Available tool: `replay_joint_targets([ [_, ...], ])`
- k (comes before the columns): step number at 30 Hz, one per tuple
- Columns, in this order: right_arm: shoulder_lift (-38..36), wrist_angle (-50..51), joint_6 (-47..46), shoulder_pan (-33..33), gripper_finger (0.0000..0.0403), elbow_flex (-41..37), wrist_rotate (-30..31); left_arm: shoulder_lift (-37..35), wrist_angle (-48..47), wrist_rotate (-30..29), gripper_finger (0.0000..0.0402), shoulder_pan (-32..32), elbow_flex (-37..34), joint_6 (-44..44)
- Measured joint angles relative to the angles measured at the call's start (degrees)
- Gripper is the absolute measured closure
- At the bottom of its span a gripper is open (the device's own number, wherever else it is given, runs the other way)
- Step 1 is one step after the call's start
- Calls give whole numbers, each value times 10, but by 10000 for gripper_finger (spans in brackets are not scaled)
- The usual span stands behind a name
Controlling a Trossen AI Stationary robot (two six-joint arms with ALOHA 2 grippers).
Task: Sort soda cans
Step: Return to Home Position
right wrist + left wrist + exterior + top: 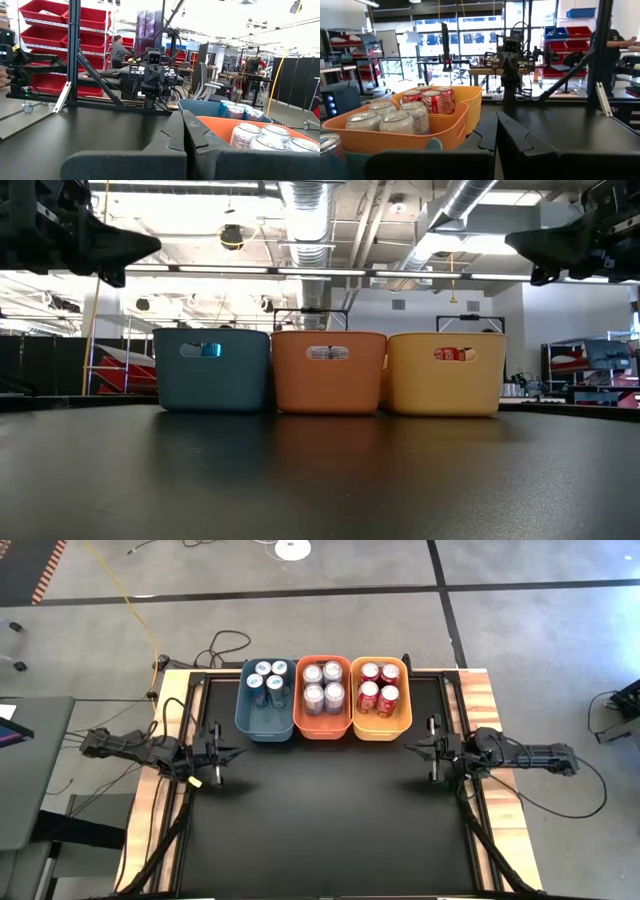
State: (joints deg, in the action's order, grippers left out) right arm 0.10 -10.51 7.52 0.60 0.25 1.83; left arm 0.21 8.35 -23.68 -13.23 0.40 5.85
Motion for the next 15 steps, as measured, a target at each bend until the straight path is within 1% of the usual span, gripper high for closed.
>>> replay_joint_targets([
  [8,0,0,0,0,403,0,0,0,2,6,398,0,0,3],
  [15,0,0,0,0,403,0,0,0,-31,6,398,0,0,-3],
])
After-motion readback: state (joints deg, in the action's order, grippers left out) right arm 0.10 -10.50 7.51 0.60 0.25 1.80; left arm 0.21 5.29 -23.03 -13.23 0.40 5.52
